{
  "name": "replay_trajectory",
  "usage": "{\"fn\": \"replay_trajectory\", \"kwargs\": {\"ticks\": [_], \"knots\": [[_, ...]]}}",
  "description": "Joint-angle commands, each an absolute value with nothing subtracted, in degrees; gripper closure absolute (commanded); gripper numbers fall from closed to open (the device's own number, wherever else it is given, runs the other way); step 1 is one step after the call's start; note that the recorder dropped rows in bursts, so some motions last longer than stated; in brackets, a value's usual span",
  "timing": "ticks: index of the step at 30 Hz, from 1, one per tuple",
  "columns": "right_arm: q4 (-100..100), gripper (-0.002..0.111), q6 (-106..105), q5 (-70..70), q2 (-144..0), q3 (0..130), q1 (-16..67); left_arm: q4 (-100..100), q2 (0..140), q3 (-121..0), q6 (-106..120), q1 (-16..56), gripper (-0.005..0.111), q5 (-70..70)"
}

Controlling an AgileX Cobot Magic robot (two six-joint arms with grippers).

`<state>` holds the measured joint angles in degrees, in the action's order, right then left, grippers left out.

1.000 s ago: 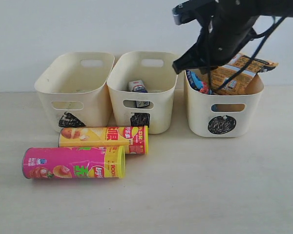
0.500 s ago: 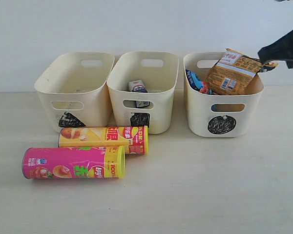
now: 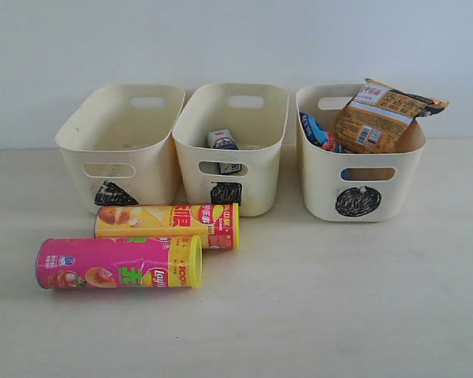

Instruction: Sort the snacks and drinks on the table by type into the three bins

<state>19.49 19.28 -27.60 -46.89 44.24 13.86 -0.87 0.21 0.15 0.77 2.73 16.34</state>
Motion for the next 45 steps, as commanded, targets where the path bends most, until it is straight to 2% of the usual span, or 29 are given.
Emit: {"fn": "replay_trajectory", "kwargs": {"ticks": [1,16,24,32,40,45], "knots": [[19.7,0.108,19.5,-26.4,-41.1,40.9,13.7,-0.9,0.0,0.0,0.9,2.5,0.103,15.9],[21.5,0.108,17.2,-27.1,-37.2,40.7,13.6,-0.9,0.0,0.0,0.9,2.5,0.103,15.9],[14.6,0.108,15.1,-29.2,-30.8,40.7,1.8,-0.9,0.0,0.0,0.9,2.5,0.103,15.9],[13.3,0.108,9.5,-35.1,-20.7,40.7,1.1,-0.9,0.0,0.0,0.9,2.5,0.103,15.9],[10.8,0.108,7.4,-27.7,-5.3,24.4,1.1,-0.9,0.0,0.0,0.9,2.5,0.103,15.9],[10.8,0.108,7.0,-27.3,-3.8,18.7,1.1,-0.9,0.0,0.0,0.9,2.5,0.103,15.9]]}}
